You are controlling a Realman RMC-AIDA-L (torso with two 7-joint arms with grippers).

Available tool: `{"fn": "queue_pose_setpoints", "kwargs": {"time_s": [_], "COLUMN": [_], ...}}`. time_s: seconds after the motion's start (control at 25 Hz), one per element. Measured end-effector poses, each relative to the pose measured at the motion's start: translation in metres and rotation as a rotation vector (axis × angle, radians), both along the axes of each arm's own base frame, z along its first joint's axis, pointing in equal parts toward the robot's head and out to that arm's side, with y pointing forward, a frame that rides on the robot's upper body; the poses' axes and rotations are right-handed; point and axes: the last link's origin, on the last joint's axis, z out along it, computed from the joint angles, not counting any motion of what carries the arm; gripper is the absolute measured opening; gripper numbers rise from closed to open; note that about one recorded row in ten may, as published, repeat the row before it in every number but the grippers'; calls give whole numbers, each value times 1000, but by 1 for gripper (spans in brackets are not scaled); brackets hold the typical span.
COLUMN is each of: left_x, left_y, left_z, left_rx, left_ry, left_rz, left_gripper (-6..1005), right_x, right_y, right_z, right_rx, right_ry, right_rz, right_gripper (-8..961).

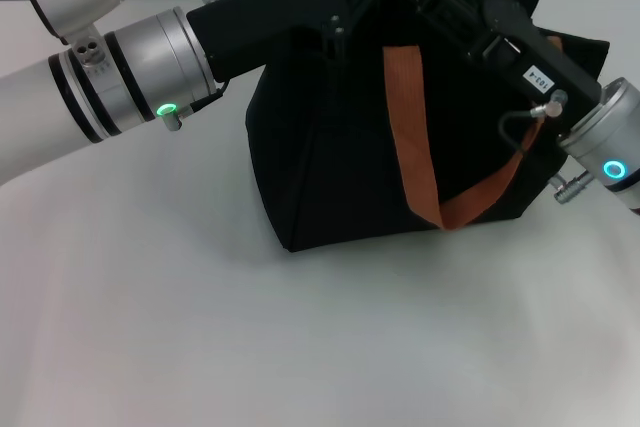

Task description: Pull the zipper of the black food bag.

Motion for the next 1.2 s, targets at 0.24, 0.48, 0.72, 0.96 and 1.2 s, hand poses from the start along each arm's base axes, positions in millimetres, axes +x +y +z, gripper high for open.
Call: {"fn": "queue_pose_setpoints", "kwargs": {"time_s": [0.24, 0.48, 0.72, 0.96, 1.2], "left_x": [-1, -3, -4, -4, -6], "left_y": [0, 0, 0, -1, -2], "left_z": [0, 1, 1, 0, 1], "left_rx": [0, 4, 4, 1, 3], "left_ry": [1, -1, 0, 2, -9], "left_rz": [4, 12, 15, 14, 24], "left_gripper": [30, 30, 30, 31, 31], "right_x": [0, 2, 16, 21, 27], "right_y": [-7, -31, -45, -49, -50], "right_z": [-3, 5, 12, 13, 20], "right_rx": [-51, -61, -33, -30, -75], "right_ry": [-23, 35, 63, 66, 109], "right_rz": [44, 139, 117, 101, 65], "right_gripper": [842, 843, 839, 825, 809]}}
